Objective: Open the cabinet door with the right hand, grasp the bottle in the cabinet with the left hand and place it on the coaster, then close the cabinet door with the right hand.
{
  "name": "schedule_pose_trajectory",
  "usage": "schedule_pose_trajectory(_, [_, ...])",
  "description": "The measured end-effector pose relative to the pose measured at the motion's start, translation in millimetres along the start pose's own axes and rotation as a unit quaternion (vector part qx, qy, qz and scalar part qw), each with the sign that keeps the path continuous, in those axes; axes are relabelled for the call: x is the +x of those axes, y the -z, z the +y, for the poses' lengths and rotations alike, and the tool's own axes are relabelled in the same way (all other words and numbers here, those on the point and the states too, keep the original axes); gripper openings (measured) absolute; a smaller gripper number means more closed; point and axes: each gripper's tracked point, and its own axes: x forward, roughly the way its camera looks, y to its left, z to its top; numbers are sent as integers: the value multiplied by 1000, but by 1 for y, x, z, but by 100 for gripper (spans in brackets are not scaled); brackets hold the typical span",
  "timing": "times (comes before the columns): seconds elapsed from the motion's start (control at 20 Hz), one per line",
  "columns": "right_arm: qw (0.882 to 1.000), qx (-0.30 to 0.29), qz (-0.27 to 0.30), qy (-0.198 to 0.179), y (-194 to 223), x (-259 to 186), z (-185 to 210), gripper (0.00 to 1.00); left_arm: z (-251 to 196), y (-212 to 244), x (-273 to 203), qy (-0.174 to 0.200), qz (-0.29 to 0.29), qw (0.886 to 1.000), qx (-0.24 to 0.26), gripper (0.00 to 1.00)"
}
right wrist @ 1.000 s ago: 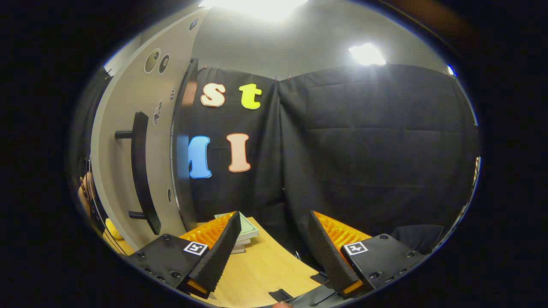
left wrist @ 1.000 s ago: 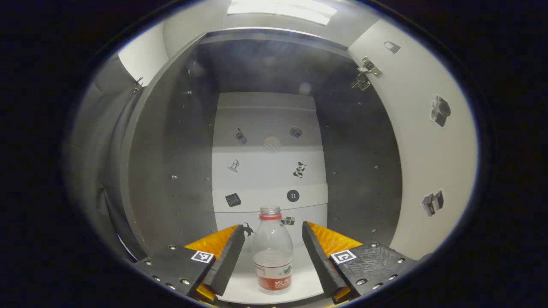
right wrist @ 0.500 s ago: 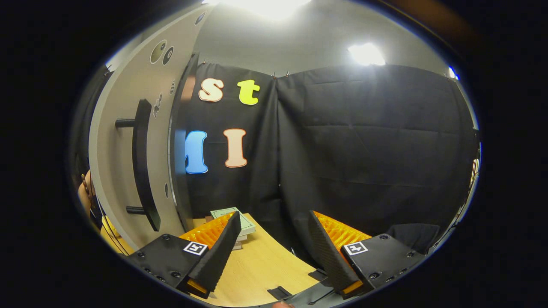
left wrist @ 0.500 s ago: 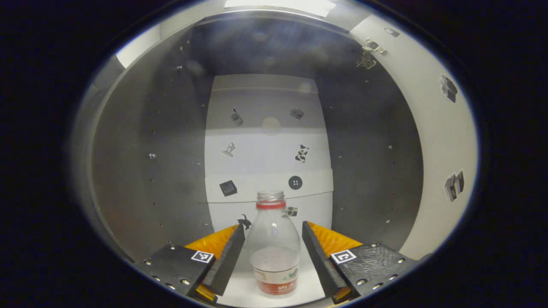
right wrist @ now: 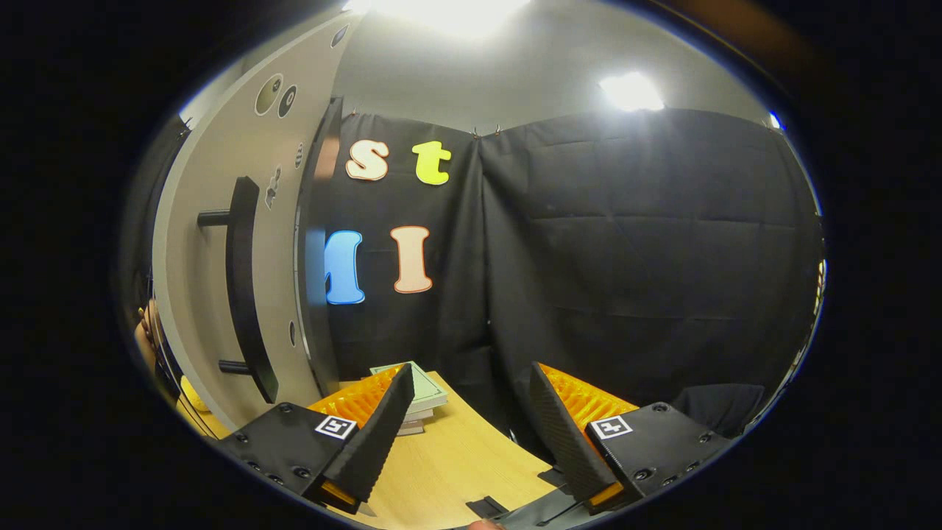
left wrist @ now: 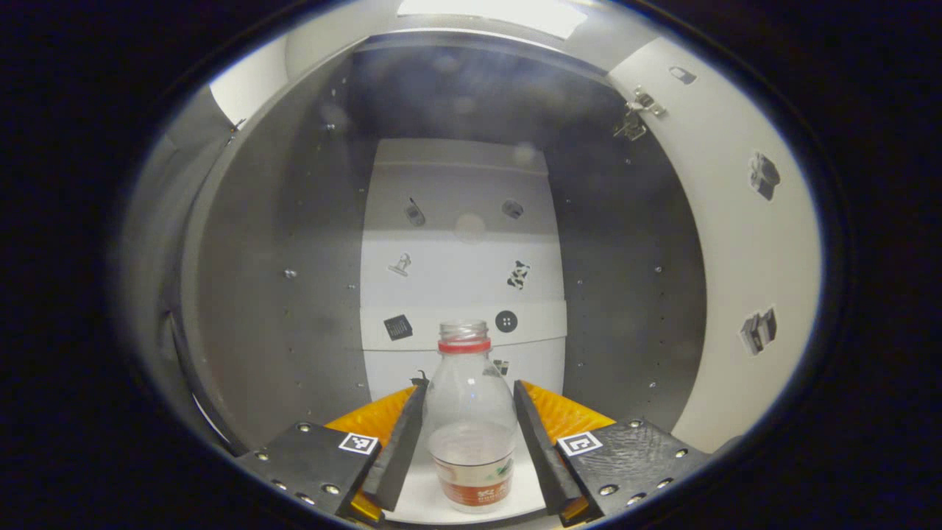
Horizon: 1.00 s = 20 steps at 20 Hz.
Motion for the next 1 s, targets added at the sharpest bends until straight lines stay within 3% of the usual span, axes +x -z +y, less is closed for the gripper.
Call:
schedule_pose_trajectory(0.55, [997,21,6,-78,9,4,-2,99,14,-47,-123,-32,-50,998,20,70])
schedule_pose_trajectory(0.75, [994,26,4,-102,7,-1,1,99,18,-33,-172,-45,-44,998,22,70])
schedule_pose_trajectory(1.0, [991,26,0,-128,9,-8,6,99,39,-11,-229,-89,-37,995,8,70])
